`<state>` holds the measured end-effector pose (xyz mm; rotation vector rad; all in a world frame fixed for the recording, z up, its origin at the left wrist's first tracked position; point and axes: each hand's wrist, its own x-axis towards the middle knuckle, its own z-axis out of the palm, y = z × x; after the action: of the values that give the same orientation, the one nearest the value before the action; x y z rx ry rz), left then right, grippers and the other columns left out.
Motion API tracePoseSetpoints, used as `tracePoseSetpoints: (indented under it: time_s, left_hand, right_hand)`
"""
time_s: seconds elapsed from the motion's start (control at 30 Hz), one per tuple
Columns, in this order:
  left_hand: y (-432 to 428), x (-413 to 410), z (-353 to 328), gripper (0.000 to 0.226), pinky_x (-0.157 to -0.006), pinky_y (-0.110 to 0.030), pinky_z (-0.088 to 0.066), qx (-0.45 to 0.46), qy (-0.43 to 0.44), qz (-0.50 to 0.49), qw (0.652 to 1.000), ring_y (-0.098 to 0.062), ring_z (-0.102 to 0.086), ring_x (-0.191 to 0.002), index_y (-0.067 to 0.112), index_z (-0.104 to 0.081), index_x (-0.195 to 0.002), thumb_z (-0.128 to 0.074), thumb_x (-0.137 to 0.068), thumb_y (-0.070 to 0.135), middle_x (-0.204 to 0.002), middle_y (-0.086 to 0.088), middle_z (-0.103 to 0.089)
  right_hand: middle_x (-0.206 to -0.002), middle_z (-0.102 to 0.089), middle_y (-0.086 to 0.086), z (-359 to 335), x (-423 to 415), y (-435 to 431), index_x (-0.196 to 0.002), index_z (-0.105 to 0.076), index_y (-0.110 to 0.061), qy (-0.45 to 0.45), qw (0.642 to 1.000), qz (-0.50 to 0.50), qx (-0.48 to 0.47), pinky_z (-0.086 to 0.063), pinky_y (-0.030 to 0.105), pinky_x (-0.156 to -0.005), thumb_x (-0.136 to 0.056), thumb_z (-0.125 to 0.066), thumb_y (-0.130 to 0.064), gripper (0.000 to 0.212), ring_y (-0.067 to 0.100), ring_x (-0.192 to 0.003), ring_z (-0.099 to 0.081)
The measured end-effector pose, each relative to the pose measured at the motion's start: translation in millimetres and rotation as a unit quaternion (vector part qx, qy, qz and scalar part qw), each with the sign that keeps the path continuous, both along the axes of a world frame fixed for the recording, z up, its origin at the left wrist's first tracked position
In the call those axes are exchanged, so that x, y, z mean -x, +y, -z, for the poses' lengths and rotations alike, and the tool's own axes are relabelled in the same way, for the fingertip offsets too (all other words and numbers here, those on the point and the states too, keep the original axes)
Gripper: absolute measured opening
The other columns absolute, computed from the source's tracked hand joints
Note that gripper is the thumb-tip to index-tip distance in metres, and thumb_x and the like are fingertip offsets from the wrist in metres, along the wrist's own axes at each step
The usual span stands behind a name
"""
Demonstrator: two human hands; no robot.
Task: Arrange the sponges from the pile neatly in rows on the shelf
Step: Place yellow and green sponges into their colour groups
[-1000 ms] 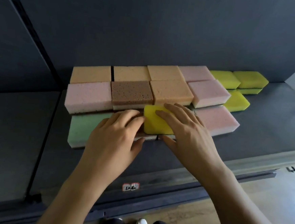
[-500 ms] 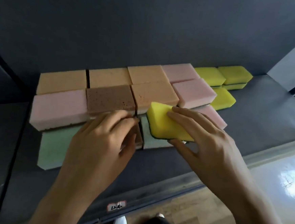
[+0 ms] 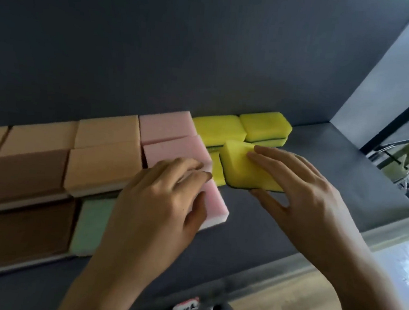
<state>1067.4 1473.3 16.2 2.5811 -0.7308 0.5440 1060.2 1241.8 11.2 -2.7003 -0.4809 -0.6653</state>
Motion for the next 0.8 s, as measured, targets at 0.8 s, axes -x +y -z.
tracePoseSetpoints:
  time_s: [0.8]
  left_hand:
    - [-136, -44, 44, 0.033, -0.077, -0.041, -0.056, -0.107, 0.12, -0.111, 0.981, -0.024, -0.058, -0.108, 0.013, -0.067, -0.115, -0.065, -0.085, 0.026, -0.128, -0.002, -0.058]
  right_hand:
    - [-0.138, -0.058, 0.001, 59, -61, -126, -0.127, -0.064, -0.022, 0.078, 0.992, -0.076, 0.068, -0.048, 0.043, -0.098, -0.078, -0.081, -0.034, 0.053, 0.027, -0.127, -0.054]
